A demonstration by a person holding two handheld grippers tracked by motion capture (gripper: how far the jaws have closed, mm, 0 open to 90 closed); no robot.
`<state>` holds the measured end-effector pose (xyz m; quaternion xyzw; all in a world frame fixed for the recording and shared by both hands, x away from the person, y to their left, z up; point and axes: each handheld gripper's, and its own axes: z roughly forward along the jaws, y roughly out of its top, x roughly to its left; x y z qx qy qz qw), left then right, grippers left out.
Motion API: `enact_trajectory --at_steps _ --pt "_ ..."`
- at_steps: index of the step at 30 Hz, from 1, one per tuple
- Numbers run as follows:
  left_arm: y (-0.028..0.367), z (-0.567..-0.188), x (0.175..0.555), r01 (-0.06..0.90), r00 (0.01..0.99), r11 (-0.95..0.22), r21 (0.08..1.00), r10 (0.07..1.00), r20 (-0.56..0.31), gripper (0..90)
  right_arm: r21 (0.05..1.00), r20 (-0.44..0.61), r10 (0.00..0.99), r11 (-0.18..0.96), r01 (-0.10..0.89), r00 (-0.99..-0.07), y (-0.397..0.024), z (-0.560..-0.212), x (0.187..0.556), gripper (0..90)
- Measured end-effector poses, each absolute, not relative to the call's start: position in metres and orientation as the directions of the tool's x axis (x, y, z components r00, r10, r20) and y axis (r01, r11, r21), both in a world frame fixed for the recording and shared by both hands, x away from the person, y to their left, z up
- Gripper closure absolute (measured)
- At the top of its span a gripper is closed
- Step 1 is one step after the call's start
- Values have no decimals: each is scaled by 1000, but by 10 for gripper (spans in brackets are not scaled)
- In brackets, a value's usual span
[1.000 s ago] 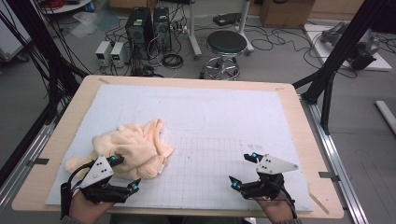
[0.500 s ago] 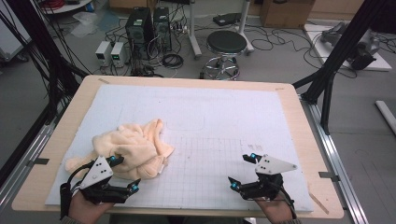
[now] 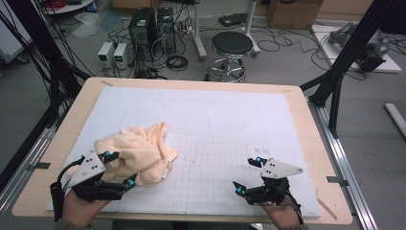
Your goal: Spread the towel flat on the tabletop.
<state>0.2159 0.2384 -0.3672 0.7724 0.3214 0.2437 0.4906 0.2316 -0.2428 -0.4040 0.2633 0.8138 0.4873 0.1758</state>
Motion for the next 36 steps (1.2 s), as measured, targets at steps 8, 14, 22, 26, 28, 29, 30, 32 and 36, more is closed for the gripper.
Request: enact_trajectory --at_steps 8,14,22,26,28,29,30,32,36 --pt "247 -356 250 291 660 -292 911 751 30 119 885 -24 595 386 260 -803 -242 -405 233 105" --pt "244 -378 272 369 641 -319 873 768 10 119 885 -22 598 384 263 -801 -245 -405 233 105" --pt "244 -401 279 427 642 -361 829 767 3 119 883 -15 596 384 269 -803 -245 -406 233 105" --pt "232 -409 284 455 643 -425 783 764 41 144 884 -20 590 388 262 -807 -243 -406 234 105" --pt "228 -412 287 462 641 -439 770 766 52 157 881 -16 591 390 269 -806 -243 -405 232 106" --pt "228 -412 289 467 642 -441 767 765 49 157 881 -16 591 390 269 -806 -243 -405 232 106" --pt "228 -413 291 470 639 -438 766 768 47 169 881 -22 590 393 263 -807 -243 -405 232 105" --pt "228 -415 294 474 640 -447 758 767 52 241 883 -19 589 389 263 -808 -243 -405 232 105" --pt "229 -417 297 481 633 -450 753 772 56 382 883 -17 591 387 265 -807 -244 -405 232 106"
